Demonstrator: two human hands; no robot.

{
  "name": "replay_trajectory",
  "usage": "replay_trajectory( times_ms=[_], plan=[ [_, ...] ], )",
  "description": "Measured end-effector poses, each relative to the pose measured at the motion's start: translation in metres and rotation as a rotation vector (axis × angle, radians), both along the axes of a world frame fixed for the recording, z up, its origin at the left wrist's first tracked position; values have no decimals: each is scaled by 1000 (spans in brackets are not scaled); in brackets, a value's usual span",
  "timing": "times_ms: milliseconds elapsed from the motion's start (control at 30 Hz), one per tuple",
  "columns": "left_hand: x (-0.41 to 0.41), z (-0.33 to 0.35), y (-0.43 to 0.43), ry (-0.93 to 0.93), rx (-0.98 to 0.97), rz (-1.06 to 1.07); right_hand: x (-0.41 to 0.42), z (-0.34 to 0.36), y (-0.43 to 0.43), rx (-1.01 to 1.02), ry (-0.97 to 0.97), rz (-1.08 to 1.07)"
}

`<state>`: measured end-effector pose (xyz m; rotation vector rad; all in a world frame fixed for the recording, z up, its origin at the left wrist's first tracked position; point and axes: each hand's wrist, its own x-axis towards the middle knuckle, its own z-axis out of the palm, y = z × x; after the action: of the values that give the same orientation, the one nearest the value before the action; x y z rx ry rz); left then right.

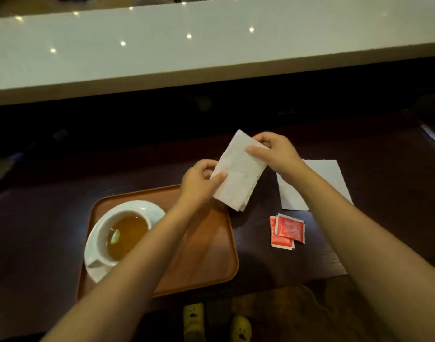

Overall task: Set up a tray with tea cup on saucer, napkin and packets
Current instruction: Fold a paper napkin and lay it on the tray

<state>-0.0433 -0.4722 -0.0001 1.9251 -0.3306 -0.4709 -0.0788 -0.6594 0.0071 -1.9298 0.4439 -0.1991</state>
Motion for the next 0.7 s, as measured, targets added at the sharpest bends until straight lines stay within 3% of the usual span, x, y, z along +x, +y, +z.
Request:
replay_trajectory(
  times_ms=[133,233,400,700],
  plan=[
    [-39,-16,36,13,118,163,20,-7,45,-246,44,258],
    [-61,-28,54,32,237,258,27,-23,70,-317,120,380],
    [-79,-41,65,26,348,264,30,-49,93,-406,176,433],
    [-92,-40,68,-177,670,181,26,-73,94,-650,50,467]
  ],
)
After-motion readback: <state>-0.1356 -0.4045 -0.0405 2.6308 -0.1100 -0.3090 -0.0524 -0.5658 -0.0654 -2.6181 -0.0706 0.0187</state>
